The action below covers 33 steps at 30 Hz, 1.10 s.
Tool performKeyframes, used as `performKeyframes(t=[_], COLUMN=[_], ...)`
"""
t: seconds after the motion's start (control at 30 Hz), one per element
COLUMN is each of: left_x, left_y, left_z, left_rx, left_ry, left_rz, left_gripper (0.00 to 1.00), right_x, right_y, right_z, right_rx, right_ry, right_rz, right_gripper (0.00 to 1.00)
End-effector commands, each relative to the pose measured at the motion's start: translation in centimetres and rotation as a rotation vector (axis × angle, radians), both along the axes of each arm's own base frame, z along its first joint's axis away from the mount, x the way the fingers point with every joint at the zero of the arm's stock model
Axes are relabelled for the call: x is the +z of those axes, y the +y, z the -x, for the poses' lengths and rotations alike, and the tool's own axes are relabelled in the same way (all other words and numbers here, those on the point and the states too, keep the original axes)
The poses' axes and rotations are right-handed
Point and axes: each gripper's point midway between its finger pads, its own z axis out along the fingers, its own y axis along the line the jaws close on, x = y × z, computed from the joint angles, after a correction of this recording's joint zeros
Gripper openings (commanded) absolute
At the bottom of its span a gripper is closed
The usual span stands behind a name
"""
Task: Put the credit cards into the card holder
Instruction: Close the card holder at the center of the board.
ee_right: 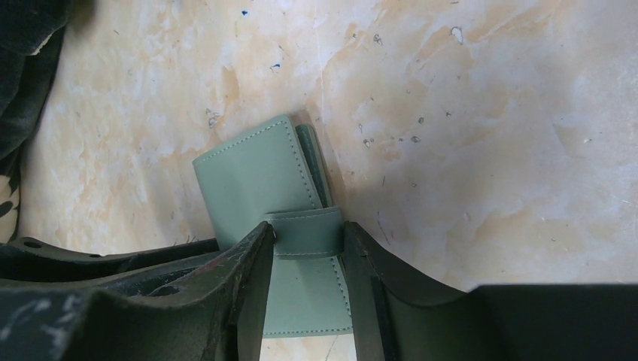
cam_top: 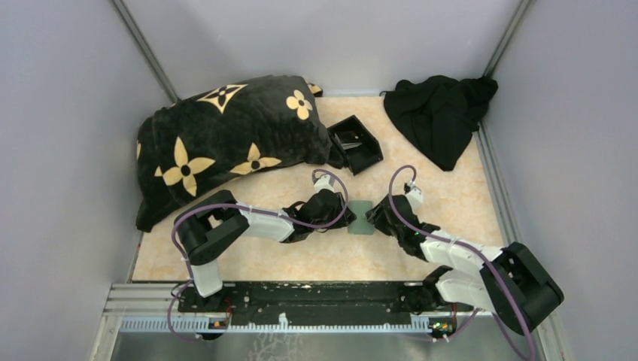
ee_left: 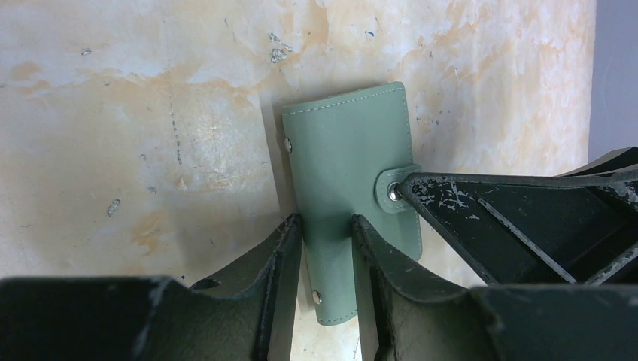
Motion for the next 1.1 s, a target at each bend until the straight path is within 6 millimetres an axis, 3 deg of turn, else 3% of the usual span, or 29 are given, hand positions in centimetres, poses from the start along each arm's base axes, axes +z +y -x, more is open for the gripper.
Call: performKeyframes(t=[0.0,0.43,1.07], left_x=[-6.5,-6.6,-7.1], left_y=[3.9,3.8,3.4], left_z=[2.9,3.1,3.3], left_rx=[-0.032,-0.033,-0.032], left_ry=[0.139,0.148,0.186], left_rz=[-0.213,-0.211,-0.219], left_gripper=[0.39,0.39,0.39], right_x=[-4.9,-6.4,-7.7], right_y=[-3.0,-4.1,-4.1], right_z=[4.3,5.7,7.9], right_rx=[0.013,0.022,0.037], right_ry=[0.207,0.262,0.278], right_rz=[0.162,0.216,0.263], right_gripper=[0.4,0.39,0.38])
